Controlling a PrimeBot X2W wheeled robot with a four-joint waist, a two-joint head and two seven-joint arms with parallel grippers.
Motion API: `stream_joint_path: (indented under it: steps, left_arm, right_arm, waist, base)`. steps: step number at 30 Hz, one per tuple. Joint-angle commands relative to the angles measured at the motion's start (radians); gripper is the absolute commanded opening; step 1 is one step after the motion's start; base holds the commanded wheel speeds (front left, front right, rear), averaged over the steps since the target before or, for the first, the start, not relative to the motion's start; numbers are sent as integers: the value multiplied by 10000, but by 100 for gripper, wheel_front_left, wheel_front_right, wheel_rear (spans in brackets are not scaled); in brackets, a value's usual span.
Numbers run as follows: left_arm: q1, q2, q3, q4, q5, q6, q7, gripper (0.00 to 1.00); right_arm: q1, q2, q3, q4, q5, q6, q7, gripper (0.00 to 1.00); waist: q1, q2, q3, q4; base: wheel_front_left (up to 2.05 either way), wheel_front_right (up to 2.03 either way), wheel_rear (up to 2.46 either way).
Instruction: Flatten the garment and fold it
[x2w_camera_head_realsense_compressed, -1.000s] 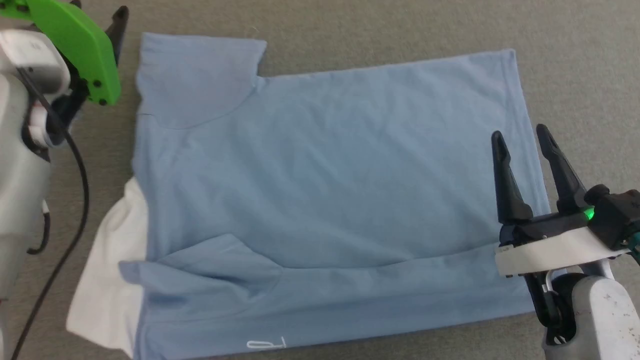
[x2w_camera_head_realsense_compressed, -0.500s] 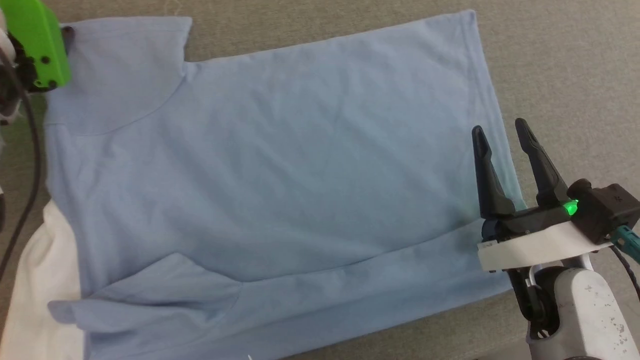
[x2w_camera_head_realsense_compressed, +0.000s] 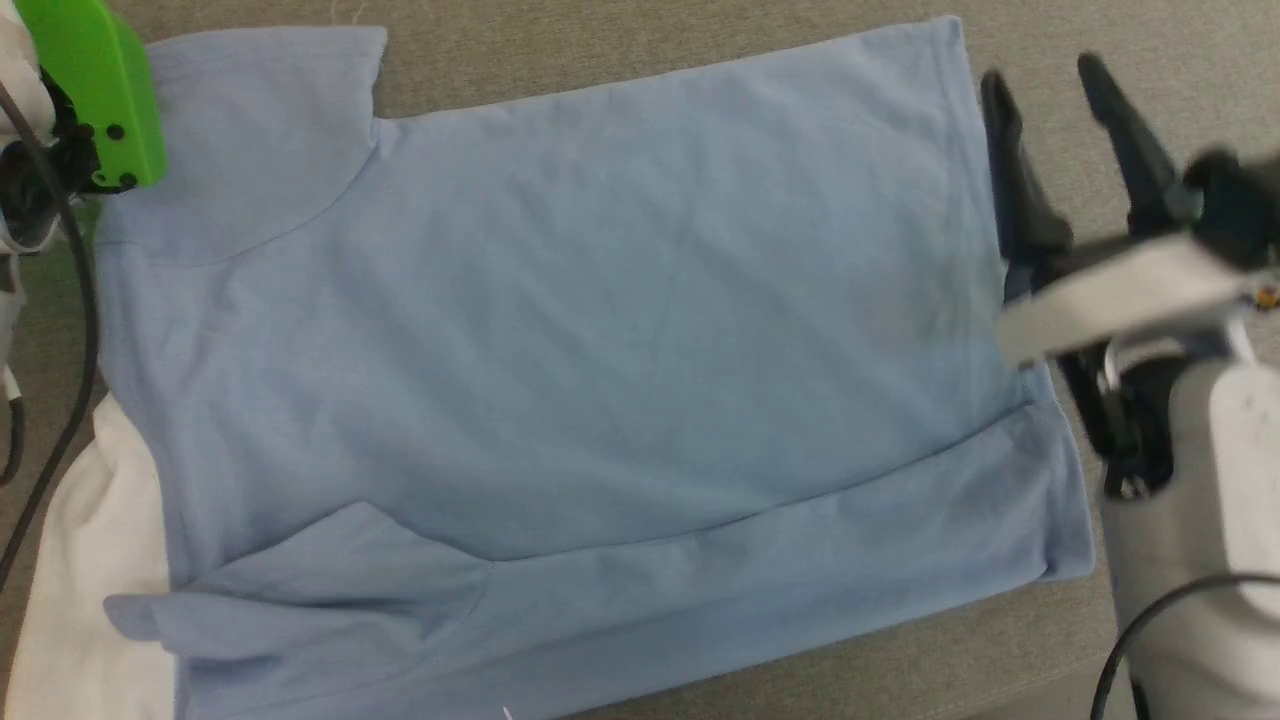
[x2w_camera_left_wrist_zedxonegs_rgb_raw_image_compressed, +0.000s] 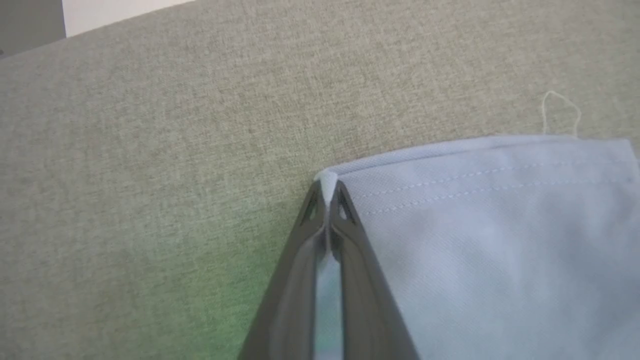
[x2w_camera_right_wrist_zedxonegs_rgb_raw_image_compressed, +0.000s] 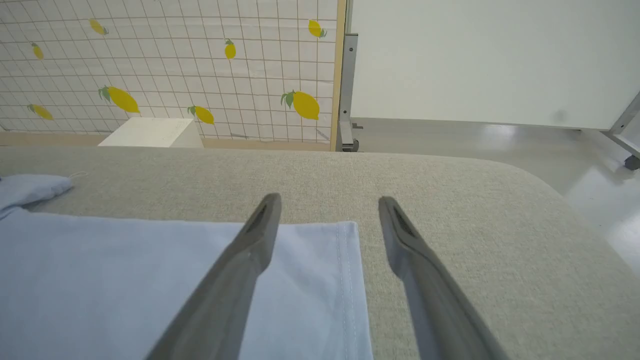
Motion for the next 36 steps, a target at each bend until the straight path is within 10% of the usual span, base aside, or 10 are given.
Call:
stream_joint_path:
  steps: [1, 9, 17, 19, 21, 23, 36]
  left_arm:
    - [308, -78, -127, 73, -59, -57, -20, 0]
    - [46, -417, -278, -62, -3, -393, -500, 0]
    - [-241, -705, -453, 112, 25, -769, -830, 0]
    - [-270, -734, -471, 178, 22, -829, -902, 0]
    - [-291, -773, -492, 245, 24, -896, -1003, 0]
    - [-266, -840, -520, 334, 41, -986, -1219, 0]
    - [2016, -1163, 578, -450, -320, -1804, -6394, 0]
  right_arm:
    - [-591, -35, -76, 383, 13, -15, 581, 100]
    - [-3362, -278, -937, 3185, -381, -15, 5187, 100]
    - [-4623, -466, -1282, 4458, -859, -15, 7438, 100]
    - [-4761, -489, -1265, 4679, -951, -15, 7856, 42]
    - [-4826, -473, -1301, 4785, -1019, -15, 8144, 17]
    - [-4814, -464, -1310, 4811, -1050, -15, 8209, 0]
    - [-2909, -991, -274, 3571, -241, -15, 4930, 0]
  waist:
    - [-1, 0, 7, 127]
    - [-1, 0, 233, 760]
    - [-1, 0, 444, 1260]
    - [-1, 0, 462, 1308]
    - [-1, 0, 452, 1353]
    - [-1, 0, 354, 1402]
    - [-1, 0, -1608, 1521]
  base:
    - [0, 0, 0]
    - [0, 0, 0]
    - [0, 0, 0]
    - [0, 0, 0]
    - [0, 0, 0]
    - [0, 0, 0]
    - [0, 0, 0]
